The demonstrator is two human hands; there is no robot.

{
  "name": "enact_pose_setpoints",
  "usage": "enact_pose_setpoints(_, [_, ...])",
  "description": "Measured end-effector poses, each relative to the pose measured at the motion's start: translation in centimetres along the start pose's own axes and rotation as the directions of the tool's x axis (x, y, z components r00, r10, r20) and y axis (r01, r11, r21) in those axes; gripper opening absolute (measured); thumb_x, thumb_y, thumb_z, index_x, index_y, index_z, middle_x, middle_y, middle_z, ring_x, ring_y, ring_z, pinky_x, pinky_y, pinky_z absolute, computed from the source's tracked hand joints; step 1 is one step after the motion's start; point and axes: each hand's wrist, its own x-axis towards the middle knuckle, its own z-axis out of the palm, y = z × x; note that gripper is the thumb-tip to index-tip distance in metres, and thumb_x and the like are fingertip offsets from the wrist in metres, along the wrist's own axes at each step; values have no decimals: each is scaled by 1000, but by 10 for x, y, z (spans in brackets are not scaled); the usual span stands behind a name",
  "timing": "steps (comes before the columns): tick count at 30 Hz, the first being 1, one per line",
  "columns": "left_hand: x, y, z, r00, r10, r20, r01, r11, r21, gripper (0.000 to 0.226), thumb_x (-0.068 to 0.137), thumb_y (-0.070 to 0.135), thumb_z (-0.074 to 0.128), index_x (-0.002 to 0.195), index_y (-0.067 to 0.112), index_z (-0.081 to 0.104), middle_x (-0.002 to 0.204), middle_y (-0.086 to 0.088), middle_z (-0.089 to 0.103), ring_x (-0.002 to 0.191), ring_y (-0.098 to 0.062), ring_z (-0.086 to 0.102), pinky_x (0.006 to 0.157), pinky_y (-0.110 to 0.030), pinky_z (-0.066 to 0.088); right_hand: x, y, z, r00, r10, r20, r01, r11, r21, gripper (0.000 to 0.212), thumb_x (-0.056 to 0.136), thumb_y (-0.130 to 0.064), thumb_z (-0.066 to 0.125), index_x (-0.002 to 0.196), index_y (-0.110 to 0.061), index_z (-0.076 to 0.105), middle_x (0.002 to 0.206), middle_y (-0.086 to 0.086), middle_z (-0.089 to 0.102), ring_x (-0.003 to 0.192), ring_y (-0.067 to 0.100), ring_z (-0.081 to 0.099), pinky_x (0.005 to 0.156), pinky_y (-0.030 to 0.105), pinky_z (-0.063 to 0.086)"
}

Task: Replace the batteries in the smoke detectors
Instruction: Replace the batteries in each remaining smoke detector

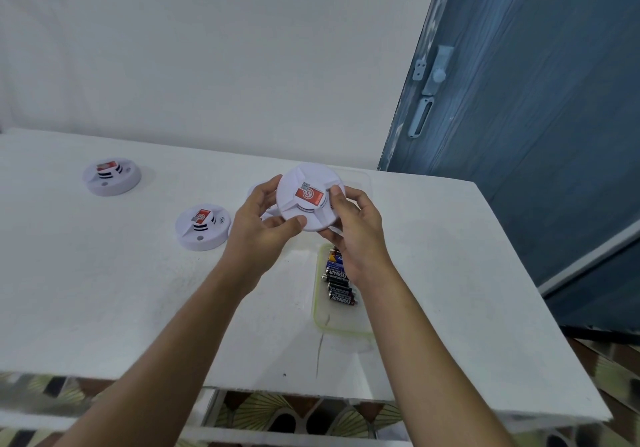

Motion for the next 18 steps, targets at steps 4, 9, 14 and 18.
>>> enact_pose_setpoints(4, [2, -1, 0, 1000, -5, -1, 5, 1000, -4, 62, 83, -5, 70, 136, 19, 49, 124, -3, 64, 101, -11, 69, 88, -29, 57, 1, -1, 1, 1000, 3, -3, -3, 1000, 1, 23, 98, -24, 64, 116, -10, 64, 111, 11, 74, 90, 15, 72, 64, 25, 57])
enact_pose_setpoints(9, [3, 0, -1, 1000, 7, 4, -7, 1000, 6, 62, 83, -6, 70, 137, 17, 49, 125, -3, 63, 101, -6, 67, 79, -17, 54, 2, -1, 1, 1000, 6, -4, -6, 1000, 4, 26, 98, -26, 64, 119, -9, 63, 111, 11, 73, 92, 16, 71, 66, 26, 58])
enact_pose_setpoints(14, [4, 1, -2, 1000, 18, 1, -18, 1000, 24, 62, 83, -5, 70, 136, 17, 49, 124, 0, 64, 99, -2, 67, 75, -12, 52, 3, -1, 3, 1000, 5, -5, -5, 1000, 8, 28, 98, -25, 64, 120, -8, 62, 114, 13, 73, 93, 18, 71, 65, 25, 58])
enact_pose_setpoints(18, [6, 1, -4, 1000, 20, -1, -20, 999, 36, 62, 83, -4, 71, 137, 18, 49, 124, 2, 64, 100, 0, 65, 74, -12, 51, 5, -1, 4, 1000, 9, -7, -9, 1000, 9, 28, 98, -26, 64, 121, -9, 62, 114, 12, 73, 96, 19, 71, 67, 26, 59])
